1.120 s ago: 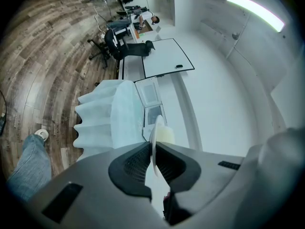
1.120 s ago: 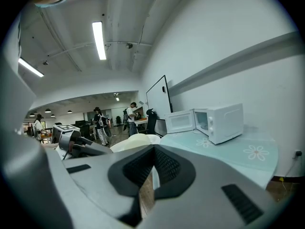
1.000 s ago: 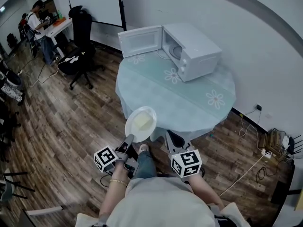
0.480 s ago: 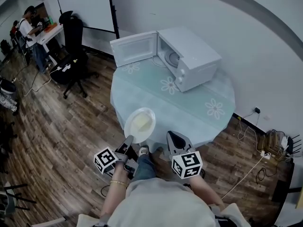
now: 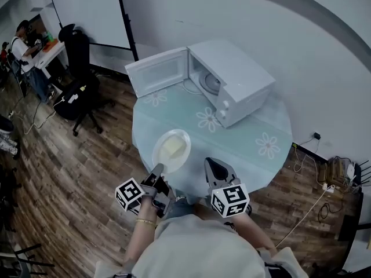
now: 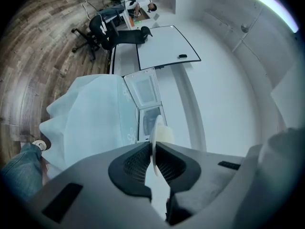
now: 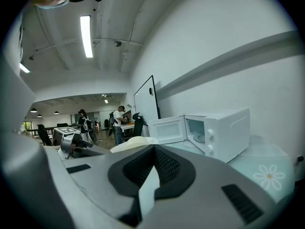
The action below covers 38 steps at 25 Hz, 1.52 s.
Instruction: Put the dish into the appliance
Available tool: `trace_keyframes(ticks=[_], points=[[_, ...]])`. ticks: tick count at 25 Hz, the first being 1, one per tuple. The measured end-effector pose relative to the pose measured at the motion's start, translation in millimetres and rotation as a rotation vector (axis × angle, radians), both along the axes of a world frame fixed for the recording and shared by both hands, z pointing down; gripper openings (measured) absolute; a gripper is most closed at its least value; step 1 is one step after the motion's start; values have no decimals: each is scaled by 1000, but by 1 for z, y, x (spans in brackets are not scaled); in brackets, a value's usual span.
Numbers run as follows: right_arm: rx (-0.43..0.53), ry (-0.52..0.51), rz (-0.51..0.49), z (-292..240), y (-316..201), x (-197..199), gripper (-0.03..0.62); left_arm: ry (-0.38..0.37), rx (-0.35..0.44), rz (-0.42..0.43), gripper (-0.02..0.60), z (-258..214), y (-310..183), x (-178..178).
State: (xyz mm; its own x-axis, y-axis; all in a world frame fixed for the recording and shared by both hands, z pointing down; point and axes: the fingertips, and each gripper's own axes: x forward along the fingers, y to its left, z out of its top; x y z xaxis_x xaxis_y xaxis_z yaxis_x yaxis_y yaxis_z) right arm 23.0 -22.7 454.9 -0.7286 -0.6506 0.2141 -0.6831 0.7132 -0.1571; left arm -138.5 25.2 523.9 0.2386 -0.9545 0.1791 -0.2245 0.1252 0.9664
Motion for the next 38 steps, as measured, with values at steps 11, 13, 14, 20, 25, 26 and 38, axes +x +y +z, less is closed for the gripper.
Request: trace_keyframes(ticks=[11, 13, 14, 20, 25, 26, 38], points=[[3, 9, 106, -5, -84, -25, 5, -19, -36, 113, 32, 4, -107, -38], [-1, 14, 132, -2, -96, -27, 5, -18, -41, 140, 32, 8, -127, -42], [-4, 16, 145, -1, -102, -27, 5, -19, -43, 155, 32, 9, -137, -43], [-26, 19, 235, 9, -132, -24, 5, -25, -57, 249, 32, 22, -191, -42], [-40, 29, 288, 14, -155, -24, 5, -18, -64, 310, 32, 30, -236, -40], [-44, 33, 295, 16, -158, -24, 5, -14, -69, 319, 32, 32, -244, -39], [-91, 71, 326, 36, -193, -29, 5, 23, -75, 400, 32, 60, -343, -28]])
